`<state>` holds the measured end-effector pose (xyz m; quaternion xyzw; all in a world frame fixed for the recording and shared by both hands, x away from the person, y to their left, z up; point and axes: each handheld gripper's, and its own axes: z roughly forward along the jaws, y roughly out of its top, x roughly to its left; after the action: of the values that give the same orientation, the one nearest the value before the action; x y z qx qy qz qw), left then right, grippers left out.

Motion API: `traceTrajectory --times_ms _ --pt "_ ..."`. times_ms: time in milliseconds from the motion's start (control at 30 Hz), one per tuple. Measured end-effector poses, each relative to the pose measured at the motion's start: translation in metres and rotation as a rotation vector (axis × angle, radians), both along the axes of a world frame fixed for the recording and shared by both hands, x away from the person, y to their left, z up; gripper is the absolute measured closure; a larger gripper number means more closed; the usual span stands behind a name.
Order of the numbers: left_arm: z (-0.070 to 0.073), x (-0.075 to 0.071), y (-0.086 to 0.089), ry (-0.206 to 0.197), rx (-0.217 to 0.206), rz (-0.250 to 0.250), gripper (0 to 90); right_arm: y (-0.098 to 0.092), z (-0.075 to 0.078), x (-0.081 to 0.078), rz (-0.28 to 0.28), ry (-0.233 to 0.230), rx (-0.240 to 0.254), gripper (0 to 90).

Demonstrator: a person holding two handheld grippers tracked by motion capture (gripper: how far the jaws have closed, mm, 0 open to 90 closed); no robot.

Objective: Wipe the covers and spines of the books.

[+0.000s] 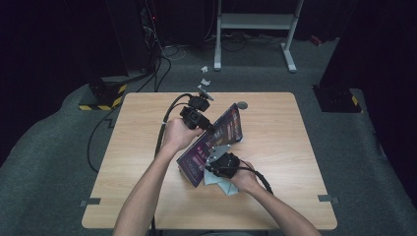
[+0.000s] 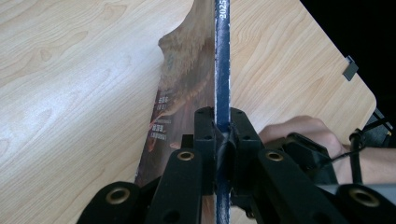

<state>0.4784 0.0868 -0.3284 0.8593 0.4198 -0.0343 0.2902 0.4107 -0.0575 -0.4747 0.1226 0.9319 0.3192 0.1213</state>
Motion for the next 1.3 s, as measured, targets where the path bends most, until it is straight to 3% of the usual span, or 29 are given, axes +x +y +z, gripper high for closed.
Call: traceTrajectory --times_ms 33,67,167,233,333,533,567,600,633,667,733,800,867,933,1000,1233,1300 --pt "0.000 0.000 0.001 -0.002 0.001 -0.003 83.8 -0.003 -0.002 0.006 -0.011 -0.006 -0.016 83.0" --pt "0.000 0.000 0.002 -0.003 -0.001 -0.003 83.8 -0.009 -0.004 0.012 -0.070 0.022 -0.025 83.0" --pt "-0.001 0.002 0.003 0.004 -0.022 0.013 83.8 -0.032 -0.005 0.032 -0.190 0.035 -0.023 83.0" --pt "-0.001 0.004 0.001 0.004 -0.035 0.017 83.8 -0.036 -0.003 0.034 -0.209 0.041 -0.022 83.1" --pt "-0.003 0.005 -0.003 0.004 -0.035 0.011 83.8 -0.028 -0.002 0.027 -0.169 0.045 -0.017 83.2" --pt "-0.005 0.009 -0.001 0.005 -0.031 0.033 83.8 0.003 0.001 -0.001 -0.009 0.064 0.008 83.3" --pt "-0.005 0.009 -0.001 0.002 -0.028 0.033 83.8 0.007 0.001 -0.004 0.025 0.051 0.005 83.2" --pt "-0.004 0.009 0.000 0.003 -0.027 0.036 83.8 0.010 0.001 -0.008 0.029 0.064 0.001 83.2" --pt "-0.004 0.008 0.000 0.000 -0.030 0.040 83.8 0.012 0.001 -0.008 0.058 0.038 -0.009 83.3" --pt "-0.004 0.008 0.001 -0.001 -0.030 0.037 83.8 0.011 0.001 -0.007 0.064 0.027 -0.016 83.3" --pt "-0.003 0.007 0.002 -0.007 -0.027 0.032 83.8 0.006 0.000 -0.002 0.006 0.047 -0.021 83.3" --pt "-0.002 0.007 0.003 -0.006 -0.031 0.036 83.8 -0.004 0.000 0.010 -0.047 0.028 -0.035 83.3" --pt "-0.003 0.008 0.003 -0.005 -0.035 0.037 83.9 -0.015 0.001 0.020 -0.125 0.042 -0.023 83.3" --pt "-0.004 0.010 0.002 -0.001 -0.040 0.041 83.8 -0.022 0.002 0.026 -0.164 0.052 -0.007 83.3" --pt "-0.005 0.011 0.002 0.001 -0.041 0.042 83.8 -0.021 0.003 0.024 -0.156 0.048 -0.012 83.3" --pt "-0.006 0.014 0.007 0.001 -0.030 0.068 83.8 0.019 0.002 -0.008 0.044 0.059 0.025 83.3" --pt "-0.006 0.014 0.008 0.000 -0.029 0.067 83.8 0.027 0.003 -0.016 0.074 0.072 0.028 83.3"
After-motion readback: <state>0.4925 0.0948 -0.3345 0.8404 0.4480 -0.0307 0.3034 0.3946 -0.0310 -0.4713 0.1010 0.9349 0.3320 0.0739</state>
